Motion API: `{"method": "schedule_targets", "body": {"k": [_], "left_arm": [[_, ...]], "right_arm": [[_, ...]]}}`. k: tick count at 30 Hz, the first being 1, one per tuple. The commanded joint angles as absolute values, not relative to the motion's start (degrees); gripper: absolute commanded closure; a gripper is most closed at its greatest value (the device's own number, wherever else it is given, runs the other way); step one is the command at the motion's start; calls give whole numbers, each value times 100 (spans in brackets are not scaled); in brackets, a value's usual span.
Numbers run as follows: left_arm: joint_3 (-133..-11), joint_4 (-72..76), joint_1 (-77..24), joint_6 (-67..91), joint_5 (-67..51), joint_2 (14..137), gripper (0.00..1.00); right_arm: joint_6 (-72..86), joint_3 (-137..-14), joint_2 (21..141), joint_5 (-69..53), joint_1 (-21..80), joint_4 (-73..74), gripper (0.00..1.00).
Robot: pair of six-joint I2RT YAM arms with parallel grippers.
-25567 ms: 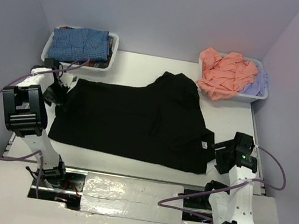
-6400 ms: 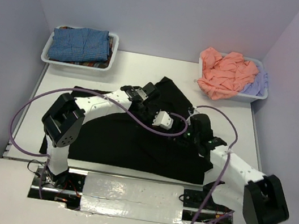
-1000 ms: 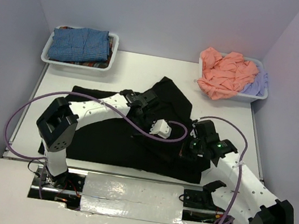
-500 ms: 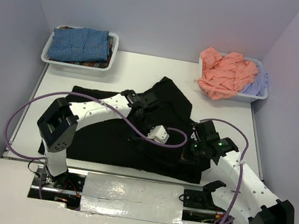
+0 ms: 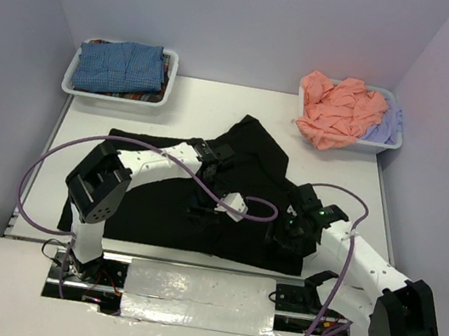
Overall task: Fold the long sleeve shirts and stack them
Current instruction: Fold the shirt
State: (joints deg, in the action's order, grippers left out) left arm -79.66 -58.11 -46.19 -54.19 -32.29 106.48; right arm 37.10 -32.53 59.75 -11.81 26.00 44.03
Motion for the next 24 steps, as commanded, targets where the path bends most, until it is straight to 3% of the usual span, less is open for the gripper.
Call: {"method": "schedule_targets", "body": {"k": [1, 10, 17, 24], "left_arm": [[-8042, -5433, -4272, -4775, -3156, 10354, 36], [-8017, -4834, -2981, -2962, -2031, 9748, 36], [-6681, -4667, -1436, -2654, -1022, 8922, 36], [-5687, -4000, 517, -2725, -115, 8868, 38]], "right_arm": [[3946, -3549, 5880, -581, 2610, 4701, 30], [4034, -4307, 5695, -61, 2400, 5080, 32], [4332, -3745, 5897, -676, 2154, 3949, 48], [4482, -2866, 6337, -766, 1389, 3076, 49]]}}
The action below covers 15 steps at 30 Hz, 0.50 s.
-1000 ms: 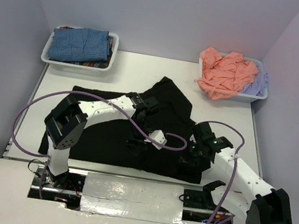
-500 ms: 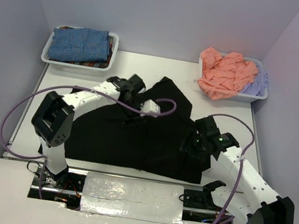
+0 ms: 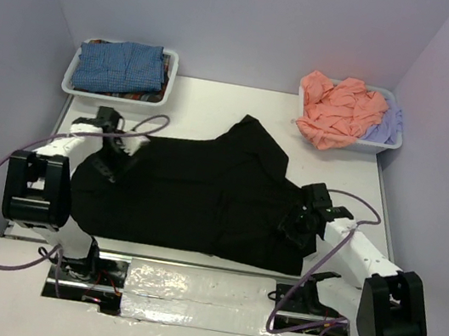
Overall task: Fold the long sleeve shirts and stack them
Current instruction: Fold the shirt
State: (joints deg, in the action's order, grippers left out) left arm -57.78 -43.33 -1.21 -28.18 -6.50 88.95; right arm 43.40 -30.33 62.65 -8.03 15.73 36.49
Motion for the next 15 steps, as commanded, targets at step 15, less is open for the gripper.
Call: {"method": "schedule_targets", "body": {"k": [15], "left_arm": [[-5660, -3313, 1344, -2839, -395, 9352, 38]], "right_arm": [[4122, -3418, 6242, 281, 879, 3796, 37]]}}
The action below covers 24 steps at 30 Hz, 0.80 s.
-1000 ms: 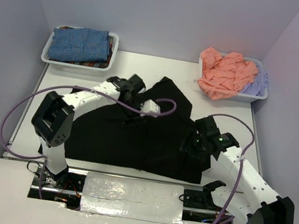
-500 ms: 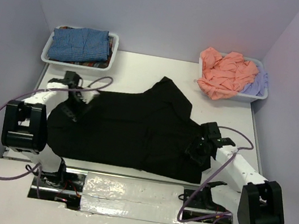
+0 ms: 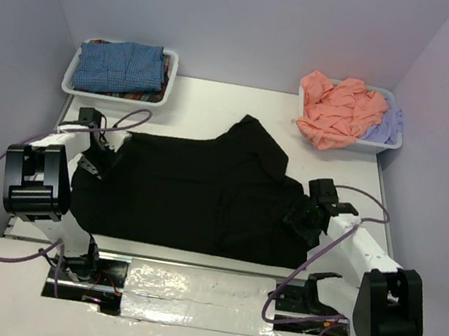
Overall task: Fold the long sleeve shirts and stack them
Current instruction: Fold the shirt
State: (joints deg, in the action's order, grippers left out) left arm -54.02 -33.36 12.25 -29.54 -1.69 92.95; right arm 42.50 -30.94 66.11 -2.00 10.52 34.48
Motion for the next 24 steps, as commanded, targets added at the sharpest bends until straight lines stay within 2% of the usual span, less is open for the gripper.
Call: {"method": "schedule_targets", "body": {"k": [1, 5, 11, 12, 15, 16, 18, 21, 24], "left_arm": [[-5712, -3392, 1432, -2813, -474, 9273, 38], [-6020, -3743, 1617, -2620, -685, 8913, 36], [-6161, -4288, 1837, -2549, -441, 8543, 31], [-6118, -4324, 1898, -2618, -352, 8543, 30], [-5758, -4246, 2021, -2724, -36, 8552, 31], [-5644, -4149, 2048, -2725, -26, 8534, 32], [-5642, -4131, 2039, -2804, -341, 8325, 33], [-6098, -4297, 1795, -2839, -1182, 8148, 35], [-6906, -4491, 1434, -2655, -1747, 8313, 36]], "right_arm": [[4131, -3471, 6145, 299, 844, 4075, 35], [4184, -3630, 5573, 273, 607, 4683, 24], [4394, -3226, 5080, 44, 237, 5264, 22], [4638, -3208, 5080, 105, 246, 5386, 15], [5079, -3041, 5211, 141, 229, 5370, 15], [5158, -2998, 5273, 141, 229, 5318, 17], [4897, -3067, 5422, 26, 237, 5151, 30], [4413, -3567, 5336, 35, 290, 5141, 45], [3746, -4086, 4967, -200, 465, 4775, 50]]}}
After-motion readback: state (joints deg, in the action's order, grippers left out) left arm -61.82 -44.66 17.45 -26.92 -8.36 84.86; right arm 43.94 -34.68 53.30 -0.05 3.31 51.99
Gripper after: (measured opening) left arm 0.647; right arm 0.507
